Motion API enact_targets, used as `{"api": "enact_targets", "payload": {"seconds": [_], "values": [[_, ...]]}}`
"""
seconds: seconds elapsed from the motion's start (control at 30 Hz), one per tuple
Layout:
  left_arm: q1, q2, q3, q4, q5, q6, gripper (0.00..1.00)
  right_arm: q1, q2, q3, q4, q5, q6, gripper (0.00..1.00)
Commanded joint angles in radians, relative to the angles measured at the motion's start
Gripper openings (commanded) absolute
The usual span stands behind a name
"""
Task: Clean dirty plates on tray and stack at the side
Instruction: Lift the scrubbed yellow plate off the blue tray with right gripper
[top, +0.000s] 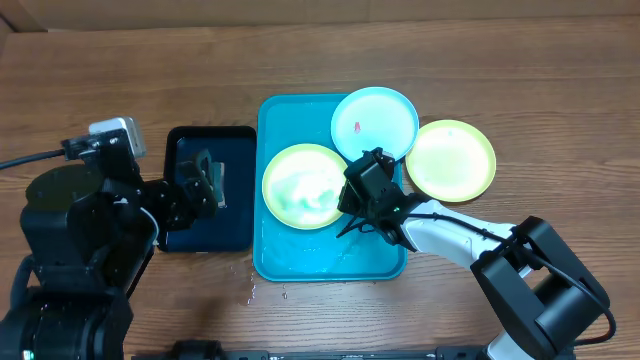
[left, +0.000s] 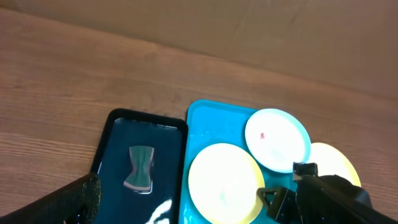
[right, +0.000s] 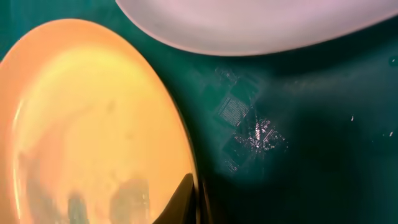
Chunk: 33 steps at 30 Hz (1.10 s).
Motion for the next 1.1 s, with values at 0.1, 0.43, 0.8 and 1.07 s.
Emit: {"api": "enact_targets", "payload": {"seconds": [0.1, 0.43, 0.8, 1.07], "values": [[0.000, 0.030, 0.011, -0.008, 0.010, -0.002, 1.00, 0.003, -0.063, 0.103, -0.132, 0.012, -0.109, 0.04], [0.000, 0.033, 0.011, -0.032, 0.071, 0.006, 1.00, 0.010, -0.080, 0.363, -0.372, 0.039, -0.278, 0.04], [0.000, -0.090, 0.012, -0.051, 0.161, 0.057, 1.00, 0.122, -0.080, 0.372, -0.211, 0.196, -0.321, 0.04], [0.000, -0.203, 0.012, -0.041, 0.161, 0.058, 1.00, 0.257, -0.076, 0.372, -0.079, 0.362, -0.370, 0.04]]}}
